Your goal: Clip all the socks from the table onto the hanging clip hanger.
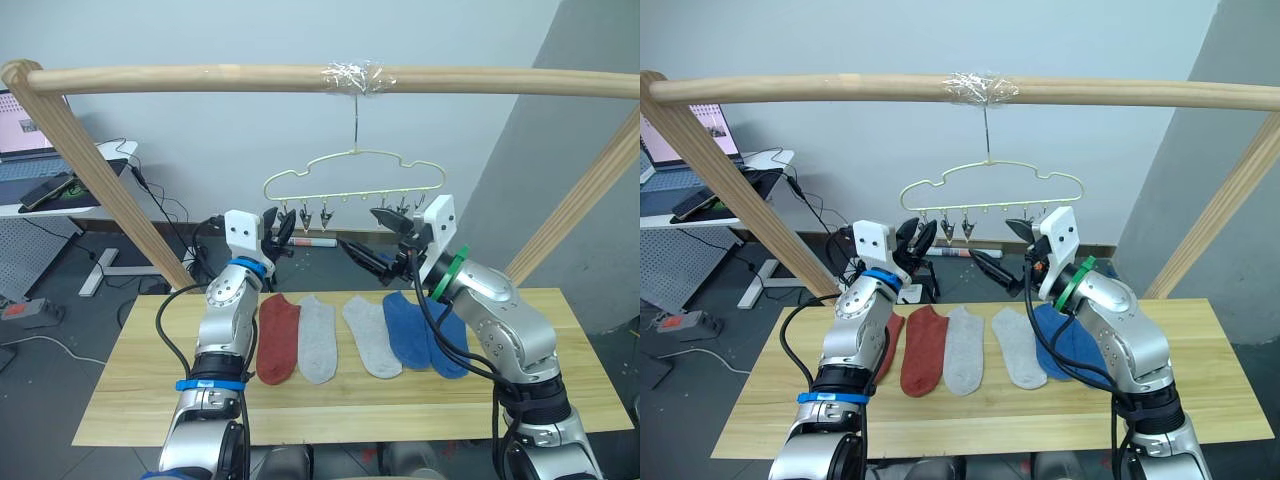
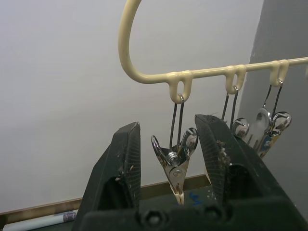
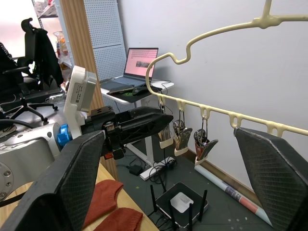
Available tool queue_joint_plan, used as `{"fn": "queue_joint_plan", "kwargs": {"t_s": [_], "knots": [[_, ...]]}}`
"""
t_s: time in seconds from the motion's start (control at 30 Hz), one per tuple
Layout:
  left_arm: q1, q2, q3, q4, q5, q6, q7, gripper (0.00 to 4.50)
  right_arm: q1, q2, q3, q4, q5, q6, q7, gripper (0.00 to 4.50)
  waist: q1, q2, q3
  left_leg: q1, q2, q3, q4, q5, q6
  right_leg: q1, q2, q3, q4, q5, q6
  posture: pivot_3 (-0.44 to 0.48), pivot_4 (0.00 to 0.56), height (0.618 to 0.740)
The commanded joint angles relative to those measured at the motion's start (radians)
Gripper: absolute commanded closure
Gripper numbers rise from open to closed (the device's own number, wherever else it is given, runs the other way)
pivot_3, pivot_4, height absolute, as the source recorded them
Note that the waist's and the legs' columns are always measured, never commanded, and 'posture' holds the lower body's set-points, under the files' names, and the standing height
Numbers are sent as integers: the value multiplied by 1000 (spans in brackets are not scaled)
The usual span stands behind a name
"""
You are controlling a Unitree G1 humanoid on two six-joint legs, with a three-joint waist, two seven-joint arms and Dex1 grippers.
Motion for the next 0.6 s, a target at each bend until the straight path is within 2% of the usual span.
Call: {"fn": "queue_joint_plan", "kwargs": {"t_s": [0.03,0.6], "knots": [[-27,-3,0,-13,2,-24,-2,2532,-24,5,2,-48,10,-4,-5,0,0,0,0,0,0,0,0,0,0,0,0,0,0,0,0,-131,109,740],[-21,-3,-5,-13,14,-30,-2,2532,-22,-3,-6,-42,11,-4,0,0,0,0,1,0,0,0,0,0,0,0,0,0,0,0,0,-128,118,740]]}}
